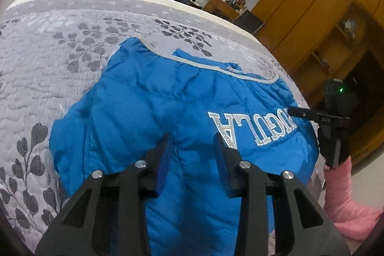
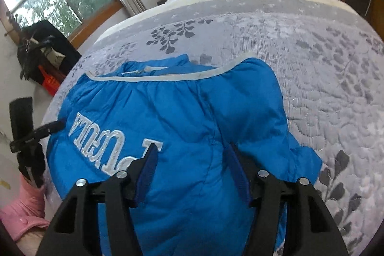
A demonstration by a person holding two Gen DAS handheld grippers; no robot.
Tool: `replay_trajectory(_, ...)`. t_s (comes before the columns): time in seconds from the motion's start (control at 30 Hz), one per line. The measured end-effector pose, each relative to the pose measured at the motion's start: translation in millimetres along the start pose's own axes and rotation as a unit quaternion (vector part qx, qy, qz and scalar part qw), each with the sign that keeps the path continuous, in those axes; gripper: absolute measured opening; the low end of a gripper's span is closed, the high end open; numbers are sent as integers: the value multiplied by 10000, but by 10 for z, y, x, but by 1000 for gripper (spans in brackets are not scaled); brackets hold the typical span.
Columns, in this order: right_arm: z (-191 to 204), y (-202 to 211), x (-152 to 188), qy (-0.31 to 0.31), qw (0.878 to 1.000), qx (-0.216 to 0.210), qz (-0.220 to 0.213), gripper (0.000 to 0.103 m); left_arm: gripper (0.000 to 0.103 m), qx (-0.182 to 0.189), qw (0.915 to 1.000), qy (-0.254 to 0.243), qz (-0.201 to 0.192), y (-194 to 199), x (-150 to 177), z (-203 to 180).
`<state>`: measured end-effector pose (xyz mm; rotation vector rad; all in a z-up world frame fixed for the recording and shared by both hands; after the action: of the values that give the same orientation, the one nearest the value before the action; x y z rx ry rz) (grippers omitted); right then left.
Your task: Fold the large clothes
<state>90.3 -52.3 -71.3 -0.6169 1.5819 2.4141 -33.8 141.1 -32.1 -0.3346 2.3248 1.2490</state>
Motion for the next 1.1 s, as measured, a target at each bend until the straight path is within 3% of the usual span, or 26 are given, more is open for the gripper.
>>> replay_trajectory(0.2,-50,-11,-29,-165,9997,-177,-30,59,33,-60,10000,12,-41,17,12,-29)
replay_trajectory(0.27,-38,86,0,-198,9995,-237,-77,60,38,-128,9999,-4,-62,50,16,-75)
replay_trajectory(0.3,-48,160,15,-258,9991,-314,-120,60,46,-161,9998,-22,-100,88,25,-113)
replay_trajectory(0.4,-140,437,85,-480,9972,-469,-343,69,59,-379,9988,-200,-250,178,24,-239)
replay_trajectory(0.63,-534,837,403,-960,9936,-358,-465,78,65,-460,9978,-414,-227,194,36,-596)
replay_trajectory(0.83,-699,802,727,-1235,9895,-677,-324,81,66,-821,9962,-254,-137,25,65,-681)
replay_trajectory(1.1,-703,470,960,-1489,9781,-1442,-166,82,69,-1170,9927,-140,-237,-92,116,-646)
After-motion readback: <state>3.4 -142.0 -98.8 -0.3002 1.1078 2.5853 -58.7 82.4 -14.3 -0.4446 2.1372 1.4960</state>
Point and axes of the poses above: each gripper's, at about its wrist camera, not at the fingertips, and y roughly against the way its jaws point, z to its left, x to its underside, the point moved 7 cm from there along -y, roughly the way its jaws point, and after that the axes turned 5 degrees about z, right-handed, at the moved point
